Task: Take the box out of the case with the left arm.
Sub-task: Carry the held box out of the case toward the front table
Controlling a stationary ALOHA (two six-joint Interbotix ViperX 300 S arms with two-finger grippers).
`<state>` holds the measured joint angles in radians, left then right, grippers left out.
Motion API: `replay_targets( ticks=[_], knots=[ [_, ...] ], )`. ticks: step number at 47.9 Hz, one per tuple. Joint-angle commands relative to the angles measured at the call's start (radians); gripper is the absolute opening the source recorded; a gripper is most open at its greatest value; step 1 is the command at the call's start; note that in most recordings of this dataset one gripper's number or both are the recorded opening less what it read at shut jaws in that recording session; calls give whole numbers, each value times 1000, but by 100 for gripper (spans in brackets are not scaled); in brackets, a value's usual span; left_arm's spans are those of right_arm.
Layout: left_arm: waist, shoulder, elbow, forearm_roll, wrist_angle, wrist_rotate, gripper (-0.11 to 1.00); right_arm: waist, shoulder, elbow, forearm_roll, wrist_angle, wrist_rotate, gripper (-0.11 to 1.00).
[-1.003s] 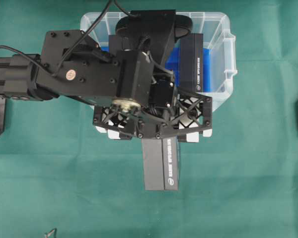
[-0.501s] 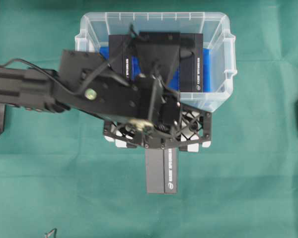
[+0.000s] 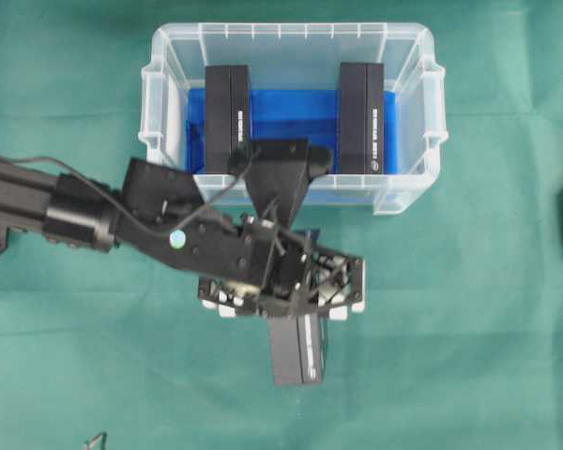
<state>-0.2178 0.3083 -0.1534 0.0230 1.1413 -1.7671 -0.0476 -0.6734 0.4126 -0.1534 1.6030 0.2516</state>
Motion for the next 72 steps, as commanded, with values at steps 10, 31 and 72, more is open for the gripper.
replay_targets(
  ticks=[10, 31, 72],
  knots=[
    [-26, -21, 91, -6, -114, 3, 63, -2, 5, -17, -2, -3, 3, 0],
    [-25, -23, 167, -6, -183, 9, 63, -2, 11, -17, -2, -2, 3, 0],
    [0, -29, 164, -2, -176, 18, 88, -2, 18, -20, -2, -2, 3, 0]
  ],
)
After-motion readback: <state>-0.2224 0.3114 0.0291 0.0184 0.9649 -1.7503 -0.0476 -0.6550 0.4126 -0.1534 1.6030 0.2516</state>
